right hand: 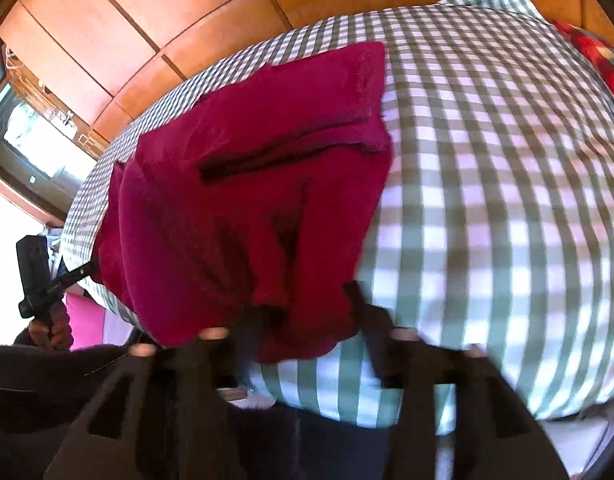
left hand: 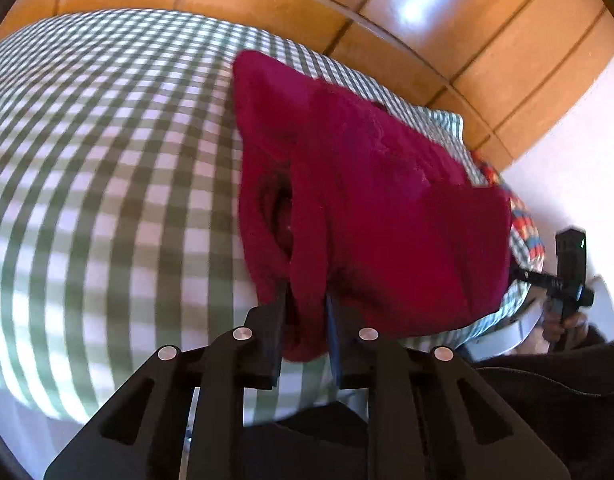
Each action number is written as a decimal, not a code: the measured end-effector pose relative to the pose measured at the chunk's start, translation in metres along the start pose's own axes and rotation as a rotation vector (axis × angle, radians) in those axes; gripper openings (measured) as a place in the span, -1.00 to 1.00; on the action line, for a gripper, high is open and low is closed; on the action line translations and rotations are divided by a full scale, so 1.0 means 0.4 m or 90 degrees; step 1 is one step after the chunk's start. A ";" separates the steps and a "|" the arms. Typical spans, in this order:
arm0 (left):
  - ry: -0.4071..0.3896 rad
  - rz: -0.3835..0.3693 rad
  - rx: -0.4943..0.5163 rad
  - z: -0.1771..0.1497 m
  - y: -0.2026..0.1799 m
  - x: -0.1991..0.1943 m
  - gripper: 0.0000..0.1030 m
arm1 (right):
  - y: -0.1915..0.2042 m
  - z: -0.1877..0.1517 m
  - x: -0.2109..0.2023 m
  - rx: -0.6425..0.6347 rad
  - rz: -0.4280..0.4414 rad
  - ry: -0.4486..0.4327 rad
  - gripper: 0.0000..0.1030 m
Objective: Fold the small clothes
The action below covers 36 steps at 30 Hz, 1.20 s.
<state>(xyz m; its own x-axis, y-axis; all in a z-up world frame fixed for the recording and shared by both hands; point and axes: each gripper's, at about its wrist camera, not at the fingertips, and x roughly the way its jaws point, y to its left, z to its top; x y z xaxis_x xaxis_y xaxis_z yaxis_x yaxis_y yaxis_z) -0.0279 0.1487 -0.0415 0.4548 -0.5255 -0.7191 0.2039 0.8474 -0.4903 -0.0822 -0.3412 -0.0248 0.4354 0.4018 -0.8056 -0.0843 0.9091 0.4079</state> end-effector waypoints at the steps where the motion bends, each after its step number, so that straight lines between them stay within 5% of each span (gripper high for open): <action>1: -0.013 -0.007 -0.010 0.004 0.003 -0.014 -0.52 | -0.008 0.002 -0.021 0.003 -0.005 -0.014 0.17; 5: -0.094 0.008 -0.001 0.058 -0.011 -0.057 0.08 | -0.023 0.021 -0.082 -0.017 -0.071 -0.067 0.17; 10: -0.090 0.020 0.062 0.123 -0.057 0.001 0.18 | 0.009 0.002 -0.089 -0.125 -0.179 -0.045 0.07; 14: -0.057 0.005 0.073 0.164 -0.080 0.089 0.14 | 0.078 -0.011 -0.032 -0.168 -0.061 0.013 -0.07; 15: -0.044 0.004 0.070 0.169 -0.076 0.104 -0.05 | 0.107 -0.010 -0.008 -0.184 -0.027 0.033 -0.07; 16: -0.029 0.001 0.065 0.179 -0.074 0.125 -0.62 | 0.123 -0.008 0.008 -0.187 -0.003 0.043 -0.07; 17: -0.021 0.011 0.053 0.184 -0.066 0.140 -0.82 | 0.135 0.001 0.025 -0.178 0.040 0.051 -0.07; 21: -0.049 0.016 -0.003 0.187 -0.026 0.125 -0.84 | 0.082 0.092 0.004 -0.011 0.180 -0.061 -0.07; 22: -0.055 0.017 -0.019 0.186 -0.014 0.117 -0.86 | 0.054 0.116 -0.007 0.039 0.204 -0.093 0.08; 24: -0.063 0.020 -0.045 0.179 0.012 0.099 -0.92 | 0.025 0.140 -0.036 0.053 0.146 -0.138 0.27; 27: -0.066 0.034 -0.051 0.178 0.021 0.092 -1.00 | 0.043 0.140 -0.049 -0.041 0.022 -0.119 0.30; 33: -0.057 0.024 -0.050 0.175 0.034 0.092 -1.00 | 0.057 0.030 -0.003 -0.278 -0.202 -0.008 0.32; 36: -0.063 -0.017 -0.062 0.187 0.033 0.085 -0.83 | 0.062 -0.024 0.031 -0.358 -0.217 0.048 0.32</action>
<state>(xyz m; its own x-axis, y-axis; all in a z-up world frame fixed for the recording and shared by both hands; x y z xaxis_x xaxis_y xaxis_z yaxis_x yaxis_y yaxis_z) 0.0550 0.1477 -0.0355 0.5349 -0.5339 -0.6549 0.1343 0.8189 -0.5580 -0.0875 -0.3125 -0.0286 0.4577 0.0696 -0.8864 -0.4169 0.8974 -0.1447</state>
